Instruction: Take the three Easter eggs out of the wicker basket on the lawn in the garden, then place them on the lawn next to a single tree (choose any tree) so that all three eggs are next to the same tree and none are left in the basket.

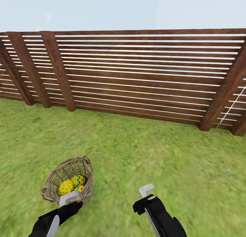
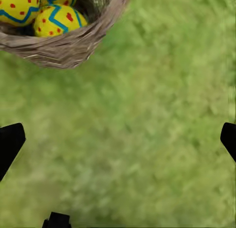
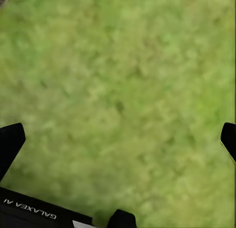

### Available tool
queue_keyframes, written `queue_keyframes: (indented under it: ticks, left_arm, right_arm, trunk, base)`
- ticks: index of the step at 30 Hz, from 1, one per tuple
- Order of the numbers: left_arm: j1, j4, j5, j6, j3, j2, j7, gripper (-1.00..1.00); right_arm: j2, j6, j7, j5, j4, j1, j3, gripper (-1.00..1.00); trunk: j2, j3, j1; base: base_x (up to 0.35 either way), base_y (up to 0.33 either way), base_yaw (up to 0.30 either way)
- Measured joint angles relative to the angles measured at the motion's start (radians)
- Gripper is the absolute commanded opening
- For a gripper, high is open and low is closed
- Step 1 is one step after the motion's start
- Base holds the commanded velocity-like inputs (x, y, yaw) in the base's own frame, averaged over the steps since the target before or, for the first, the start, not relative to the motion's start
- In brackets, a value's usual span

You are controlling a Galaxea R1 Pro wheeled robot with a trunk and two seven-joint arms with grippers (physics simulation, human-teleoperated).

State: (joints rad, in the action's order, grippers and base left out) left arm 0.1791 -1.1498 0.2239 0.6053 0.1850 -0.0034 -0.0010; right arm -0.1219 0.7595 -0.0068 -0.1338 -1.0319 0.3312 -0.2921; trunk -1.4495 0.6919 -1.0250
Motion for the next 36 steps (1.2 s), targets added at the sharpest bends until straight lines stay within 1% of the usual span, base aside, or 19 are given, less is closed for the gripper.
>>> queue_keyframes:
  ticks: [2,3,4,5,7,10,13,14,15,17,19,21,22,24,26,28,30,32,36]
  left_arm:
    - [0.000,-0.081,0.002,0.013,0.000,0.000,0.000,1.00]
    - [0.000,-0.110,0.007,0.023,0.000,0.001,0.000,1.00]
    - [0.000,-0.150,0.019,0.045,0.001,0.002,0.000,1.00]
    - [0.000,-0.165,0.024,0.055,0.001,0.003,0.000,1.00]
    - [0.000,-0.222,0.054,0.095,0.003,0.011,0.000,1.00]
    - [0.006,-0.275,0.112,0.119,0.004,0.024,0.000,1.00]
    - [0.014,-0.298,0.175,0.135,0.004,0.044,0.000,1.00]
    - [0.015,-0.300,0.185,0.136,0.004,0.048,0.000,1.00]
    - [0.015,-0.302,0.201,0.138,0.005,0.057,0.000,1.00]
    - [0.014,-0.302,0.220,0.139,0.013,0.078,0.002,1.00]
    - [0.013,-0.303,0.228,0.140,0.043,0.092,0.003,1.00]
    - [0.011,-0.301,0.232,0.140,0.085,0.099,0.004,1.00]
    - [0.008,-0.297,0.233,0.140,0.119,0.098,0.004,1.00]
    - [0.007,-0.295,0.235,0.138,0.122,0.095,0.004,1.00]
    - [0.007,-0.294,0.236,0.137,0.121,0.091,0.004,1.00]
    - [0.007,-0.294,0.237,0.136,0.121,0.087,0.004,1.00]
    - [0.007,-0.294,0.236,0.135,0.121,0.074,0.004,1.00]
    - [0.007,-0.293,0.236,0.134,0.122,0.068,0.005,1.00]
    - [0.006,-0.266,0.233,0.127,0.126,0.067,0.007,1.00]
  right_arm:
    - [-0.001,0.003,-0.001,-0.001,-0.007,0.016,0.001,1.00]
    - [-0.002,0.006,-0.001,-0.001,-0.010,0.033,0.002,1.00]
    - [-0.004,0.009,-0.001,0.002,-0.012,0.064,0.002,1.00]
    - [-0.006,0.009,-0.001,0.004,-0.012,0.077,0.002,1.00]
    - [-0.015,0.012,-0.002,0.007,-0.009,0.137,0.002,1.00]
    - [-0.021,0.012,-0.004,0.009,-0.007,0.187,0.003,1.00]
    - [-0.029,0.013,-0.004,0.012,-0.004,0.202,0.003,1.00]
    - [-0.031,0.013,-0.004,0.012,-0.004,0.203,0.003,1.00]
    - [-0.035,0.013,-0.005,0.011,-0.005,0.206,0.002,1.00]
    - [-0.040,0.013,-0.007,0.011,-0.005,0.213,0.002,1.00]
    - [-0.043,0.012,-0.010,0.011,-0.004,0.218,0.001,1.00]
    - [-0.043,0.012,-0.012,0.011,-0.003,0.220,0.001,1.00]
    - [-0.044,0.006,-0.014,0.009,0.040,0.222,-0.002,1.00]
    - [-0.044,0.001,-0.013,0.007,0.078,0.222,-0.009,1.00]
    - [-0.044,-0.001,-0.013,0.007,0.095,0.222,-0.018,1.00]
    - [-0.044,-0.002,-0.013,0.007,0.102,0.222,-0.023,1.00]
    - [-0.044,-0.002,-0.014,0.007,0.106,0.222,-0.025,1.00]
    - [-0.044,-0.004,-0.014,0.007,0.109,0.222,-0.026,1.00]
    - [-0.044,-0.006,-0.014,0.007,0.112,0.222,-0.027,1.00]
  trunk:
    - [0.000,0.002,0.000]
    - [0.000,0.003,0.000]
    - [0.000,0.004,0.000]
    - [0.000,0.006,0.000]
    - [0.000,0.008,0.000]
    - [0.000,0.011,0.000]
    - [0.000,0.015,0.000]
    - [0.000,0.016,0.000]
    - [0.000,0.017,0.000]
    - [0.000,0.019,0.000]
    - [0.000,0.021,0.000]
    - [0.000,0.023,0.000]
    - [0.000,0.024,0.000]
    - [0.000,0.026,0.000]
    - [0.000,0.027,0.000]
    - [0.000,0.029,0.000]
    - [0.000,0.030,0.000]
    - [0.000,0.032,0.000]
    - [0.000,0.035,0.000]
  base:
    - [0.000,0.000,0.226]
    - [0.000,0.000,0.226]
    - [0.000,0.000,0.226]
    - [0.000,0.000,0.226]
    - [0.000,0.000,0.226]
    - [0.000,0.000,0.226]
    - [0.000,0.000,0.226]
    - [0.017,0.000,0.226]
    - [0.049,-0.007,0.226]
    - [0.096,-0.067,0.227]
    - [0.158,-0.131,0.236]
    - [0.128,-0.097,0.252]
    - [0.025,-0.019,0.257]
    - [0.010,-0.008,0.258]
    - [0.040,-0.032,0.258]
    - [0.145,-0.126,0.258]
    - [0.213,-0.181,0.258]
    - [0.256,-0.192,0.258]
    - [0.290,-0.171,0.258]
